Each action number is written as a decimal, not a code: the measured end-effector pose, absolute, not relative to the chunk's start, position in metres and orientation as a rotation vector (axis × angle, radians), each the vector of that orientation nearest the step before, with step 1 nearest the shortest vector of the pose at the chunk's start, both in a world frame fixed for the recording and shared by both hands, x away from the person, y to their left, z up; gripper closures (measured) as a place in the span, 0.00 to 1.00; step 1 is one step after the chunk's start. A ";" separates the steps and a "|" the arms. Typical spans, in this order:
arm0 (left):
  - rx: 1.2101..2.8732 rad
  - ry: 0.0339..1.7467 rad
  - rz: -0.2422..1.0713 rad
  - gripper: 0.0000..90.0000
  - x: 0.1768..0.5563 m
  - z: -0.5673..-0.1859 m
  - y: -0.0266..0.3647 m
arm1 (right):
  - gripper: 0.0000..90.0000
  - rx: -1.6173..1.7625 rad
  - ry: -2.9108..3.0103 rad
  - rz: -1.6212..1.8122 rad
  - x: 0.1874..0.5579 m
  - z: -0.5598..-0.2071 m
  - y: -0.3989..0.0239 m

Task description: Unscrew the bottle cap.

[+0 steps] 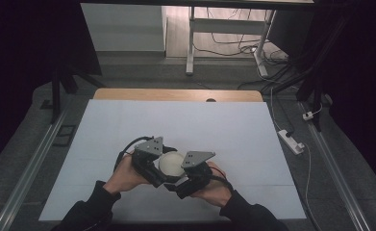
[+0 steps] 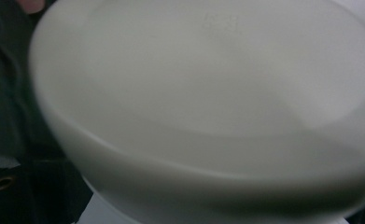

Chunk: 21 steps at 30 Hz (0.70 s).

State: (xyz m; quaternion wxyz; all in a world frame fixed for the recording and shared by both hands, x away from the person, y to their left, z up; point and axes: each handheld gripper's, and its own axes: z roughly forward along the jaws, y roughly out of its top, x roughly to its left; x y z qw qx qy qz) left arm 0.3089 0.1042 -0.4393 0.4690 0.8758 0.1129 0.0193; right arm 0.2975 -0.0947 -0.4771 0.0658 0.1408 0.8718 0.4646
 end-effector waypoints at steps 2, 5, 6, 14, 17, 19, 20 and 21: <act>2.146 0.323 0.066 0.09 0.308 -0.439 0.102 | 0.08 0.452 2.615 1.399 0.299 -0.477 -0.095; 2.144 0.425 0.112 0.09 0.305 -0.437 0.096 | 0.08 0.499 2.593 1.384 0.301 -0.477 -0.096; 2.142 0.464 0.127 0.09 0.304 -0.437 0.094 | 0.08 0.516 2.585 1.377 0.301 -0.477 -0.096; 2.148 0.617 0.205 0.09 0.299 -0.435 0.081 | 0.08 0.603 2.543 1.333 0.303 -0.479 -0.096; 2.162 0.577 0.172 0.05 0.301 -0.434 0.082 | 0.08 0.590 2.549 1.337 0.303 -0.479 -0.096; 2.161 0.536 0.146 0.00 0.303 -0.431 0.086 | 0.08 0.577 2.557 1.354 0.303 -0.478 -0.096; 2.163 0.501 0.132 0.00 0.303 -0.428 0.089 | 0.08 0.568 2.562 1.363 0.302 -0.477 -0.096; 2.165 0.476 0.119 0.00 0.303 -0.427 0.092 | 0.08 0.558 2.567 1.373 0.302 -0.477 -0.096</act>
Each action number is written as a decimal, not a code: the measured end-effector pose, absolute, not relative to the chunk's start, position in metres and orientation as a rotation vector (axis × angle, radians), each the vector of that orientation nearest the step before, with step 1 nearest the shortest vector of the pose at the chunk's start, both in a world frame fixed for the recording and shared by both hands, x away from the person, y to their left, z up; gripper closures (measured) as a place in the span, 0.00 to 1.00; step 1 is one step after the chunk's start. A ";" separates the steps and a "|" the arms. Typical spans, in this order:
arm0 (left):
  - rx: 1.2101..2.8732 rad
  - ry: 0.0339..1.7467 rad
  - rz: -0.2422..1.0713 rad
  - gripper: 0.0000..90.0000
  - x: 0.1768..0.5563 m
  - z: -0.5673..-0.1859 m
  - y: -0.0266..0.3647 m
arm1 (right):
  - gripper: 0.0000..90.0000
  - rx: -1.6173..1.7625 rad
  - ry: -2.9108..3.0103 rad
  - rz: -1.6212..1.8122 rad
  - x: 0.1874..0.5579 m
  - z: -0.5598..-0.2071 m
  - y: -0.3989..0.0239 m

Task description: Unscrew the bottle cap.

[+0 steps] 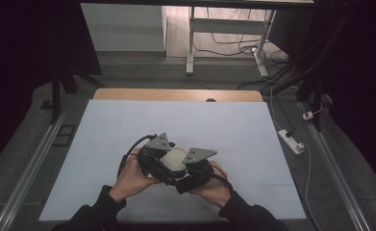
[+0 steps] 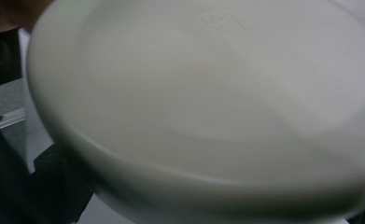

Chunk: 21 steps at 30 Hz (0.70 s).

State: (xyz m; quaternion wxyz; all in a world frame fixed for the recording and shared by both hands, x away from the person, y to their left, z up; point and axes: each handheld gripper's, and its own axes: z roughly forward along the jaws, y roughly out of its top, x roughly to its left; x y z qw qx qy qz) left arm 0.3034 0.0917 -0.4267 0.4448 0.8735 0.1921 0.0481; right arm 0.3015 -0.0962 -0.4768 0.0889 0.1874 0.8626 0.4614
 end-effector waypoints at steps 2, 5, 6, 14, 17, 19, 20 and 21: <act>2.172 0.453 0.117 0.00 0.304 -0.425 0.095 | 0.08 0.532 2.581 1.381 0.301 -0.476 -0.096; 2.205 0.350 0.076 0.00 0.305 -0.423 0.106 | 0.08 0.505 2.595 1.400 0.300 -0.476 -0.097; 2.216 0.318 0.062 0.00 0.306 -0.423 0.109 | 0.08 0.482 2.615 1.425 0.300 -0.475 -0.097; 2.182 0.176 -0.036 0.05 0.310 -0.431 0.117 | 0.08 0.377 2.656 1.449 0.294 -0.474 -0.093; 2.192 0.140 -0.024 0.08 0.307 -0.432 0.115 | 0.08 0.350 2.664 1.458 0.292 -0.474 -0.093; 2.193 0.138 -0.021 0.08 0.307 -0.431 0.115 | 0.08 0.346 2.664 1.456 0.292 -0.474 -0.093; 2.194 0.134 -0.015 0.08 0.306 -0.431 0.115 | 0.08 0.341 2.664 1.452 0.292 -0.474 -0.093; 2.190 0.134 -0.002 0.08 0.305 -0.431 0.115 | 0.08 0.339 2.663 1.451 0.292 -0.473 -0.093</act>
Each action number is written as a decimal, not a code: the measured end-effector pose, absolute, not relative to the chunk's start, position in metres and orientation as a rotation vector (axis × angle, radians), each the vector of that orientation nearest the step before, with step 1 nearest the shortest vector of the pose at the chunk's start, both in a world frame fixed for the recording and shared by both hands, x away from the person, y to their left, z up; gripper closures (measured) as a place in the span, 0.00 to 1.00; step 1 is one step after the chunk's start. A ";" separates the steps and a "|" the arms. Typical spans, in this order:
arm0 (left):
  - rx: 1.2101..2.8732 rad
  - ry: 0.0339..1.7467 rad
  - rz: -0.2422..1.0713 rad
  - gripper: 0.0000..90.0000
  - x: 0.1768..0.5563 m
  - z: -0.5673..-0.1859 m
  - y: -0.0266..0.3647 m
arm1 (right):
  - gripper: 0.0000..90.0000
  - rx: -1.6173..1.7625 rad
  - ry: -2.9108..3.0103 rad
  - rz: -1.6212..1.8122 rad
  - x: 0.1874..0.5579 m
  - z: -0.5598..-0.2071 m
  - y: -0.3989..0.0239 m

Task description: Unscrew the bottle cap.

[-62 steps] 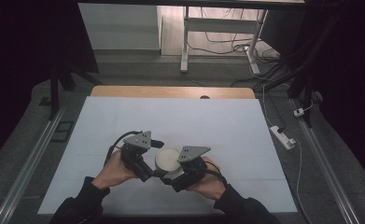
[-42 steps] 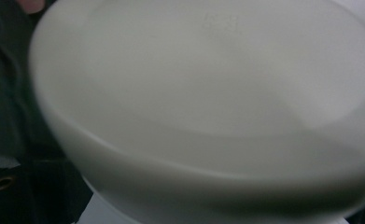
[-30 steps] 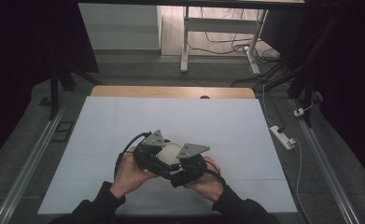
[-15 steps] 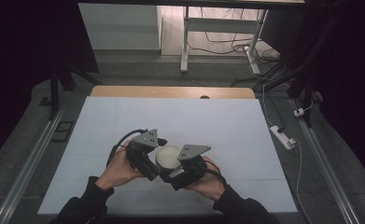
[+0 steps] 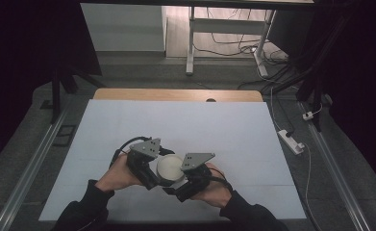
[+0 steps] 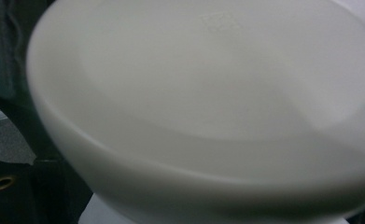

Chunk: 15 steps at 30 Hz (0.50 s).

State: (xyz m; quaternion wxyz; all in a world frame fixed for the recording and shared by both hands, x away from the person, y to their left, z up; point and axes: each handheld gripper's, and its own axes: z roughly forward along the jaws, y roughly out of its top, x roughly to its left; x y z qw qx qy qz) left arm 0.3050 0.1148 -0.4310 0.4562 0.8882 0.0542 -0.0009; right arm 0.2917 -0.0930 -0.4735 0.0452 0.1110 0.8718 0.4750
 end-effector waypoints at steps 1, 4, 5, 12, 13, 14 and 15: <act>2.190 0.134 -0.002 0.09 0.305 -0.431 0.115 | 0.08 0.341 2.662 1.449 0.292 -0.473 -0.093; 2.195 0.168 0.022 0.09 0.304 -0.431 0.113 | 0.08 0.353 2.656 1.441 0.292 -0.473 -0.093; 2.192 0.190 0.029 0.09 0.304 -0.431 0.112 | 0.08 0.367 2.655 1.439 0.293 -0.474 -0.093; 2.184 0.363 0.086 0.09 0.304 -0.432 0.103 | 0.08 0.489 2.608 1.386 0.299 -0.475 -0.096; 2.191 0.383 0.099 0.09 0.304 -0.432 0.102 | 0.08 0.489 2.608 1.386 0.299 -0.475 -0.096; 2.177 0.443 0.116 0.09 0.303 -0.433 0.098 | 0.08 0.520 2.600 1.370 0.301 -0.476 -0.096; 2.177 0.443 0.116 0.09 0.303 -0.433 0.098 | 0.08 0.533 2.595 1.365 0.301 -0.476 -0.096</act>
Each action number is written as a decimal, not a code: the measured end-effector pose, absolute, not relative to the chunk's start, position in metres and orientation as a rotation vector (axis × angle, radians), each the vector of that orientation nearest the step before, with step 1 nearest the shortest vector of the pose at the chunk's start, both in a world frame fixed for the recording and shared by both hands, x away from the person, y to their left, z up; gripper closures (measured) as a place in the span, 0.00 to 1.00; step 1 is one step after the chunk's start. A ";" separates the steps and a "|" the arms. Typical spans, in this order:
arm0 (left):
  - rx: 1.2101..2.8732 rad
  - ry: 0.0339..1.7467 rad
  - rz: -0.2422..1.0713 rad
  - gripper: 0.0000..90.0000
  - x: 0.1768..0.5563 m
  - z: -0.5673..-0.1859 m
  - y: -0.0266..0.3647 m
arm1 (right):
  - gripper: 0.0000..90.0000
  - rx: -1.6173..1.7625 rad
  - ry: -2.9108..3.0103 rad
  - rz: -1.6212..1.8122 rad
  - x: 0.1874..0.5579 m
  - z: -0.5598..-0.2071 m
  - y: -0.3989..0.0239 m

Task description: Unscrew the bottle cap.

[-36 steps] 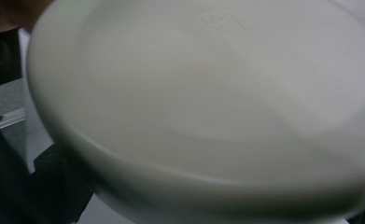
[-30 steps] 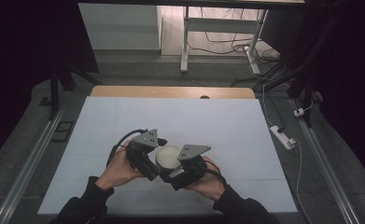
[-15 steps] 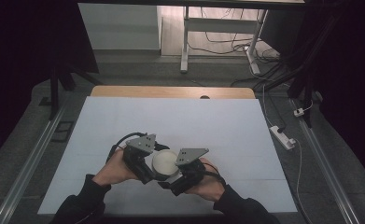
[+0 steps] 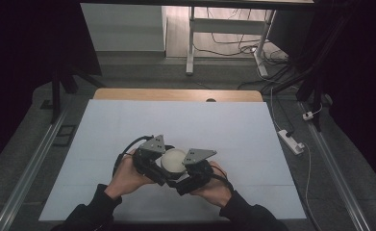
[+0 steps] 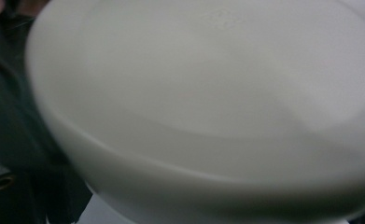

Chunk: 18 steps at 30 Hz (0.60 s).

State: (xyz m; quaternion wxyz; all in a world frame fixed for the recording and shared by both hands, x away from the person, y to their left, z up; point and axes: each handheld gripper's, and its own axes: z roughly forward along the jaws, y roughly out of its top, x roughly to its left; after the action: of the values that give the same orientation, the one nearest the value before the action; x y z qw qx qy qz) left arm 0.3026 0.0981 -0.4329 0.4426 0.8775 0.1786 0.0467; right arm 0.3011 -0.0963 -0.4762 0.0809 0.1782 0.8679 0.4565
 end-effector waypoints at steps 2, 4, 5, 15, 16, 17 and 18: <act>2.167 0.518 0.150 0.09 0.301 -0.434 0.093 | 0.08 0.559 2.582 1.352 0.302 -0.477 -0.096; 2.160 0.569 0.179 0.09 0.299 -0.434 0.090 | 0.08 0.585 2.567 1.341 0.303 -0.478 -0.096; 2.160 0.569 0.179 0.09 0.299 -0.434 0.090 | 0.08 0.585 2.567 1.341 0.303 -0.478 -0.096; 2.189 0.628 0.247 0.00 0.294 -0.429 0.079 | 0.08 0.611 2.564 1.346 0.304 -0.479 -0.096; 2.210 0.565 0.228 0.00 0.294 -0.423 0.084 | 0.08 0.601 2.565 1.351 0.304 -0.478 -0.096; 2.226 0.534 0.233 0.00 0.293 -0.421 0.086 | 0.08 0.589 2.570 1.359 0.303 -0.478 -0.097; 2.244 0.496 0.227 0.00 0.293 -0.419 0.088 | 0.08 0.572 2.575 1.369 0.303 -0.478 -0.097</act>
State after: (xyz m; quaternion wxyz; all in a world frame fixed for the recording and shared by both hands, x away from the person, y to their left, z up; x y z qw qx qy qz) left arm 0.2925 0.0884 -0.4186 0.4042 0.8888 0.1965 0.0898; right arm 0.3028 -0.0969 -0.4776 0.0846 0.1919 0.8634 0.4588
